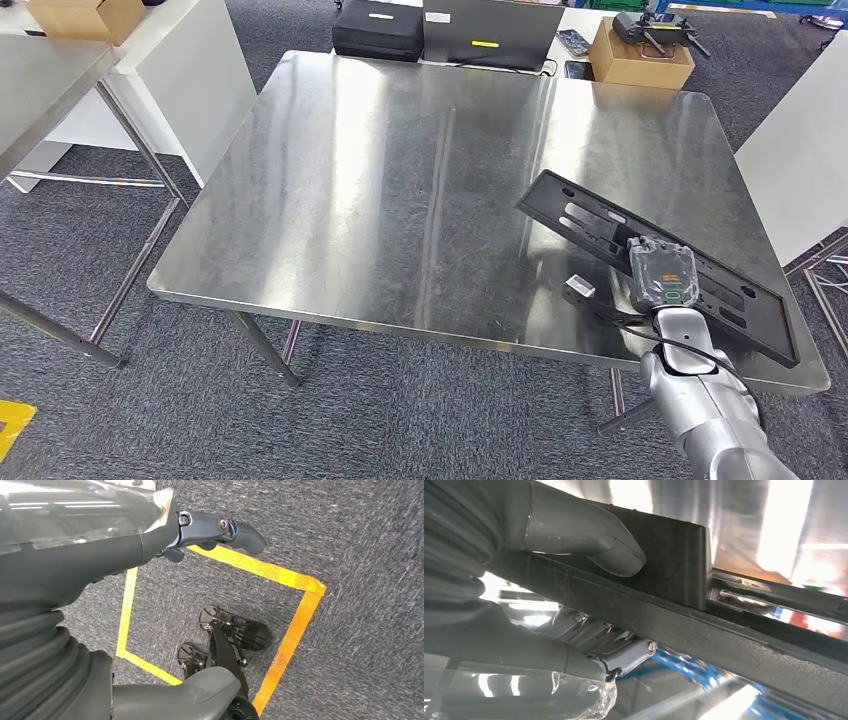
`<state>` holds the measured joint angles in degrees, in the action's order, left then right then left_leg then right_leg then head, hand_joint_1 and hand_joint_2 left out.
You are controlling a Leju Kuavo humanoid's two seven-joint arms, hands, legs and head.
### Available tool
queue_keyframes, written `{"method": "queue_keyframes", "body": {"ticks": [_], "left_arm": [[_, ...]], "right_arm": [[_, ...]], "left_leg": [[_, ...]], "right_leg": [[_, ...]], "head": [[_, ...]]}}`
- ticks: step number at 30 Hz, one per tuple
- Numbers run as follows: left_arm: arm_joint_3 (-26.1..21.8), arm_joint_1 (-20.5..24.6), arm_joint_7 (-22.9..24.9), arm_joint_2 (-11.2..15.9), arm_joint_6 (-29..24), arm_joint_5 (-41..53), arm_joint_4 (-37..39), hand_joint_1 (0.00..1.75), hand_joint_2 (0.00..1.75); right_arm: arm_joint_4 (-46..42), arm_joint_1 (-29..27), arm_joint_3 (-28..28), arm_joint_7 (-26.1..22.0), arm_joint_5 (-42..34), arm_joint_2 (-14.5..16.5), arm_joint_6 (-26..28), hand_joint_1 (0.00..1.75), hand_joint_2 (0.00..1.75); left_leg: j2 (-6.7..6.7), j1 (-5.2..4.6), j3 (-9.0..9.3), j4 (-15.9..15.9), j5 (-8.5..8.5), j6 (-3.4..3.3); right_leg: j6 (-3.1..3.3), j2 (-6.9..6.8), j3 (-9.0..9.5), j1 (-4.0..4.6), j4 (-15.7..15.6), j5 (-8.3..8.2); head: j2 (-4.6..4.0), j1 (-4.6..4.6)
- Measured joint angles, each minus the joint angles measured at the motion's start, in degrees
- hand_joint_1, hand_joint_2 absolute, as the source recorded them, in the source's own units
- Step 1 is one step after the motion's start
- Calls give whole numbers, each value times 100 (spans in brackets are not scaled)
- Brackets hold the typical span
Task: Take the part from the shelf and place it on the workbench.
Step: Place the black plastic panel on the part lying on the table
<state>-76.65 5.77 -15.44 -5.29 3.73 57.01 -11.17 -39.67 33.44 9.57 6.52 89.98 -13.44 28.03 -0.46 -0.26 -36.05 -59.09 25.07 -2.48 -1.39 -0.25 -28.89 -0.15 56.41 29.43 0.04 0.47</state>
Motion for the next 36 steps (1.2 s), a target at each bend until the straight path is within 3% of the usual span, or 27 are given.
{"method": "queue_keyframes", "body": {"ticks": [2, 6, 11, 15, 21, 28, 32, 36], "left_arm": [[0, 0, 13, 0, 3, 9, 0, 0, 175], [0, 0, 15, 1, -7, 6, 0, 0, 175], [0, 4, 127, 1, -96, -30, 0, 0, 175], [0, 8, 179, 1, -105, -39, 0, 0, 175], [-8, 11, 287, 10, -115, -70, 0, 0, 175], [-64, 11, 322, 13, -111, -133, 0, 0, 175], [-78, 11, 345, 16, -96, -134, 0, 0, 175], [-93, 10, 322, 21, -108, -160, 0, 0, 175]], "right_arm": [[197, 80, -78, 79, 0, -47, -70, 175, 175], [560, 246, -226, 113, 0, -120, -128, 0, 0], [888, 462, -376, -67, -257, -87, -331, 0, 0], [1042, 681, -749, -290, -699, 39, -1145, 0, 0], [1142, 996, -1102, -216, -810, 175, -2377, 0, 0], [1160, 1167, -1272, -277, -909, 340, -2509, 0, 0], [1156, 1258, -1351, -550, -1035, 399, -2566, 0, 0], [902, 1348, -1287, -928, -972, 501, -2288, 0, 0]], "left_leg": [[0, 0, 0, 0, 0, 0], [2, -4, 1, 0, 0, 0], [3, -4, 3, 0, 0, 0], [2, -1, 7, 0, -1, 0], [3, 0, 9, 0, -1, 1], [1, 0, 9, 0, -1, 1], [2, -1, 9, 0, -1, 1], [3, -1, 10, 0, -2, 0]], "right_leg": [[0, 0, 1, 0, 0, 0], [0, 1, 3, 0, 0, 0], [0, 1, 4, 0, 0, 0], [0, 1, 7, 0, 0, 0], [0, 1, 10, 1, 1, 0], [0, 1, 10, 1, 1, 0], [0, 1, 13, 3, 1, 0], [0, 2, 18, 13, 2, -1]], "head": [[0, 1], [0, 1], [0, -1], [0, 0], [0, -1], [0, -1], [0, -1], [0, 1]]}}
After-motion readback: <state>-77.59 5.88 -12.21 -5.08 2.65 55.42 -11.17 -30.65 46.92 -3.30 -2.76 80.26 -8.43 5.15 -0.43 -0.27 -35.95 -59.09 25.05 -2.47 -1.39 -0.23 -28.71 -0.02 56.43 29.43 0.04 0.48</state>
